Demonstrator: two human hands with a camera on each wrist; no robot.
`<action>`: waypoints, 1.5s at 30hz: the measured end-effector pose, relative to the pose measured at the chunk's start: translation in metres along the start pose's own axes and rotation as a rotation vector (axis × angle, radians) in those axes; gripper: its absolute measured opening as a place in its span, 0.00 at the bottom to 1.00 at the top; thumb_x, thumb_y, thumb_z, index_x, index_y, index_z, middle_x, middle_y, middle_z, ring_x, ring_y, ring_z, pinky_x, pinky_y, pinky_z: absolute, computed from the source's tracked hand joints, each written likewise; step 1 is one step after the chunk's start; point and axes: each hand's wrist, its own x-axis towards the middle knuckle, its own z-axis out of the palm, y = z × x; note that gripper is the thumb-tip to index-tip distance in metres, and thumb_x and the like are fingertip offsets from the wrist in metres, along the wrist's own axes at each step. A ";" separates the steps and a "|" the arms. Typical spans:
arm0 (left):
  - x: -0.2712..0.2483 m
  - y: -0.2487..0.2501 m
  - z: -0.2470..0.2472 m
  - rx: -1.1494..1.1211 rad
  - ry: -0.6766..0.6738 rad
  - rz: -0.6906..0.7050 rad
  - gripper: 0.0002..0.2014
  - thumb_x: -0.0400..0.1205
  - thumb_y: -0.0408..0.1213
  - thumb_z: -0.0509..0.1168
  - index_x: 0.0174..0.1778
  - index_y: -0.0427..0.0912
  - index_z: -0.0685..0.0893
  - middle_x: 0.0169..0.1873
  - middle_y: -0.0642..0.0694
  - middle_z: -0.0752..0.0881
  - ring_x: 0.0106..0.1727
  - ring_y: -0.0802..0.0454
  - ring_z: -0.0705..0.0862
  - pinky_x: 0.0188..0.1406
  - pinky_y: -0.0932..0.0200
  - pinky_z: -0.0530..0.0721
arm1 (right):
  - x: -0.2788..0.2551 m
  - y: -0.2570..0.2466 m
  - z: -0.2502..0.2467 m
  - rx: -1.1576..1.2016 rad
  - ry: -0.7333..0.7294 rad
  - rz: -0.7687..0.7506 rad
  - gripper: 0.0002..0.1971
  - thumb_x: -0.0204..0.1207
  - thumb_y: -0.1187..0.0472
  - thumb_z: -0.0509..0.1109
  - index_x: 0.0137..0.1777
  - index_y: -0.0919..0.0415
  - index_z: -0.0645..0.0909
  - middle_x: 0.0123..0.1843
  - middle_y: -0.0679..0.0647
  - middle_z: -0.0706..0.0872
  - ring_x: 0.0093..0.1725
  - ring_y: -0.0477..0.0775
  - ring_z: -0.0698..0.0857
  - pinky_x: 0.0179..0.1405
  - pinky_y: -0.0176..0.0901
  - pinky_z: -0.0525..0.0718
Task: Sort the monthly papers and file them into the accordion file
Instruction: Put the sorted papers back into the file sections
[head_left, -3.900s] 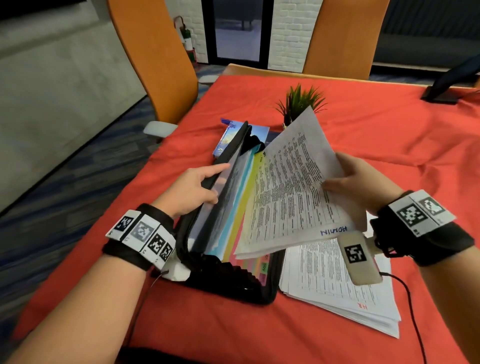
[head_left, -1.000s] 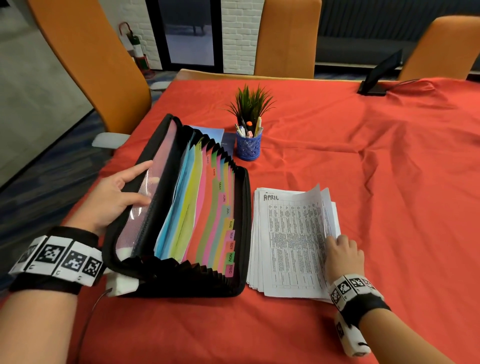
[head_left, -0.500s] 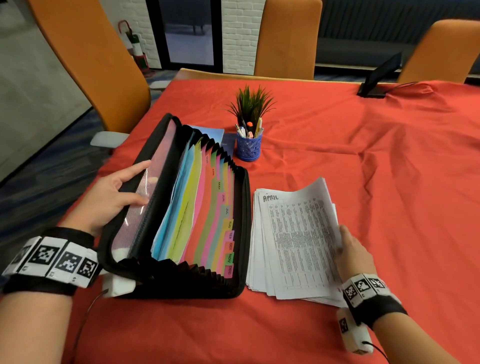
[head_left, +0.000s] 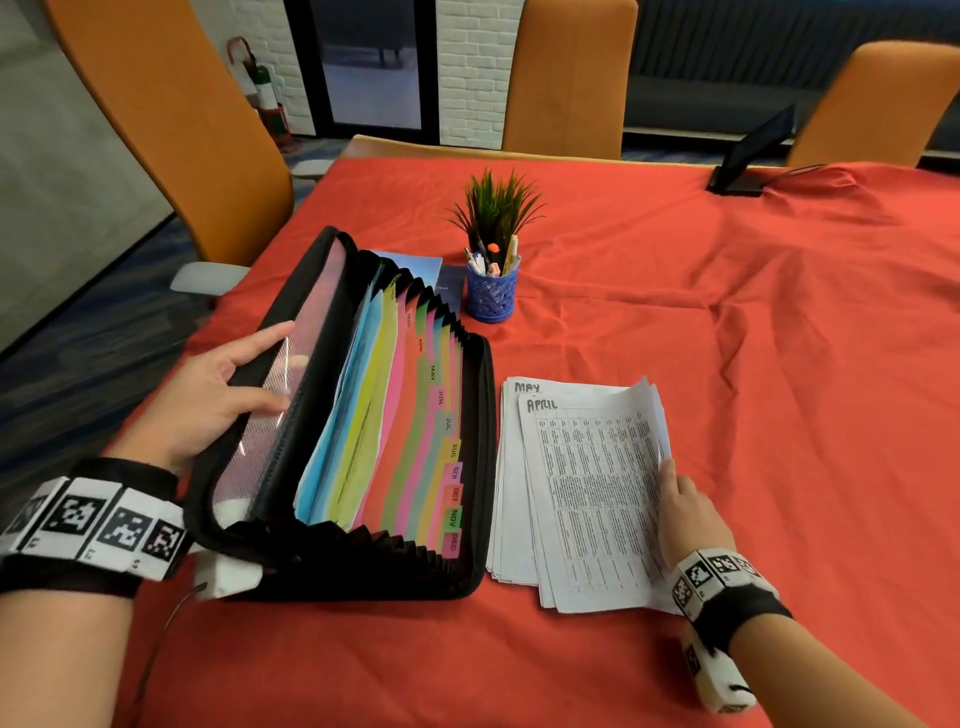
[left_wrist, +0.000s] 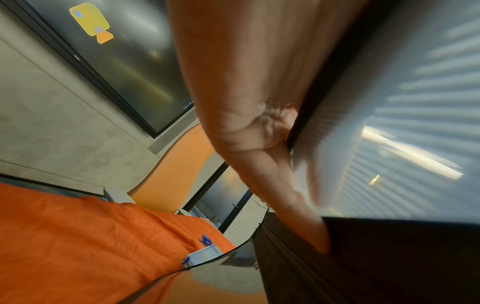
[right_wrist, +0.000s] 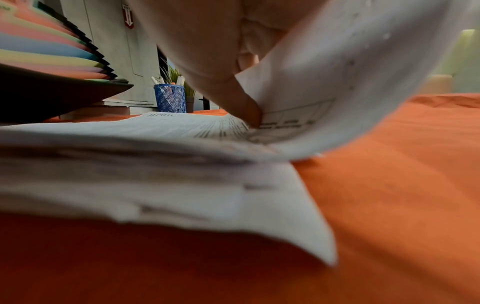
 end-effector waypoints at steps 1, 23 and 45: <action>0.000 0.000 0.000 0.001 0.000 0.001 0.36 0.71 0.13 0.65 0.72 0.49 0.76 0.65 0.54 0.80 0.50 0.81 0.80 0.45 0.84 0.76 | 0.001 0.000 0.000 0.002 0.003 0.004 0.29 0.79 0.71 0.50 0.79 0.63 0.47 0.65 0.57 0.73 0.60 0.58 0.78 0.51 0.49 0.80; 0.002 -0.005 -0.003 0.032 -0.003 0.020 0.37 0.70 0.14 0.67 0.71 0.52 0.77 0.67 0.52 0.80 0.56 0.77 0.79 0.51 0.85 0.74 | 0.014 -0.005 -0.004 0.094 -0.177 0.194 0.11 0.74 0.65 0.60 0.55 0.64 0.78 0.55 0.61 0.82 0.54 0.62 0.82 0.51 0.45 0.81; 0.007 -0.011 -0.001 0.079 -0.024 0.060 0.38 0.68 0.13 0.68 0.63 0.61 0.78 0.51 0.75 0.83 0.55 0.85 0.76 0.54 0.88 0.69 | 0.066 0.001 -0.047 0.368 -0.131 0.359 0.18 0.77 0.57 0.66 0.61 0.69 0.77 0.61 0.64 0.82 0.59 0.64 0.81 0.53 0.45 0.78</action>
